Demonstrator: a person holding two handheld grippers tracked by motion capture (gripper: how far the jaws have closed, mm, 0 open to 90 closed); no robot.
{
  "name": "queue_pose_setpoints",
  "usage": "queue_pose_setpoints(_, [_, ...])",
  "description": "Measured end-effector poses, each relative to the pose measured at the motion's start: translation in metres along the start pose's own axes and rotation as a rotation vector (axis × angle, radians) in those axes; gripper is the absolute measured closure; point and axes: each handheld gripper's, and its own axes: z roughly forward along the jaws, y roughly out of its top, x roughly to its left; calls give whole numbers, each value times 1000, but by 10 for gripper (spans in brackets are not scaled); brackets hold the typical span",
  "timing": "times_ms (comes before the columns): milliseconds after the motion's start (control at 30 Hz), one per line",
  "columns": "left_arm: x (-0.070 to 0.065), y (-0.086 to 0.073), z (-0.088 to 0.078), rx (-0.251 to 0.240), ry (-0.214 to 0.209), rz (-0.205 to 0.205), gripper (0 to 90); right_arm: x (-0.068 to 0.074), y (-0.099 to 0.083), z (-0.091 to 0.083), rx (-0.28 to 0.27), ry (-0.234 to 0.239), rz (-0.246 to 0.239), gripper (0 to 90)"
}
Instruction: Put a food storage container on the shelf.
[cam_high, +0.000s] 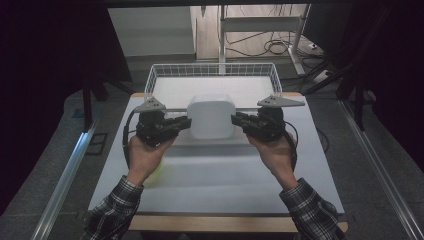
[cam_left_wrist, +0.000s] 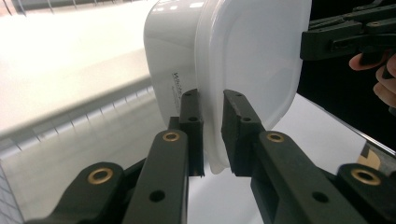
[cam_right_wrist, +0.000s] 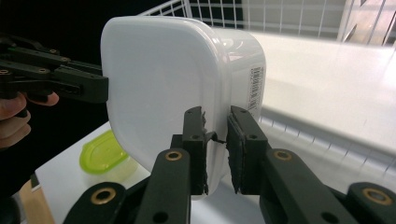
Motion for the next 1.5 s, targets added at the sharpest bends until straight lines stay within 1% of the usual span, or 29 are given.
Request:
queue_pose_setpoints(33, [1,5,0,-2,3,2,798,-2,7,2,-4,-2,-3,776])
queue_pose_setpoints(67, [3,7,0,-2,4,3,798,-2,7,2,-4,-2,-3,776])
queue_pose_setpoints(233, [12,23,6,3,6,-1,798,-9,20,7,-10,-11,10,775])
queue_pose_setpoints(500, [24,41,14,-12,-6,-37,798,-19,38,14,-26,-23,30,775])
queue_pose_setpoints(567, [27,45,15,-11,-8,-32,798,-22,43,15,-28,-26,39,776])
queue_pose_setpoints(767, [34,57,23,-10,-5,-44,796,-31,53,20,-31,-32,61,775])
queue_pose_setpoints(1033, [41,57,34,-19,-15,-66,786,-41,55,27,-15,-40,84,770])
queue_pose_setpoints(1133, [42,57,36,-23,-14,-66,779,-42,55,29,-13,-40,85,768])
queue_pose_setpoints(1233, [46,56,38,-43,-26,-83,761,-42,55,31,-9,-37,77,759])
queue_pose_setpoints(1300, [48,56,39,-56,-39,-99,733,-42,56,33,-9,-40,66,721])
queue_pose_setpoints(1367, [49,57,39,-65,-41,-102,722,-41,57,34,-10,-42,62,708])
queue_pose_setpoints(1400, [50,57,40,-66,-38,-100,696,-41,57,36,-10,-44,53,691])
queue_pose_setpoints(1500, [50,57,42,-75,-25,-92,669,-40,58,39,-11,-54,36,672])
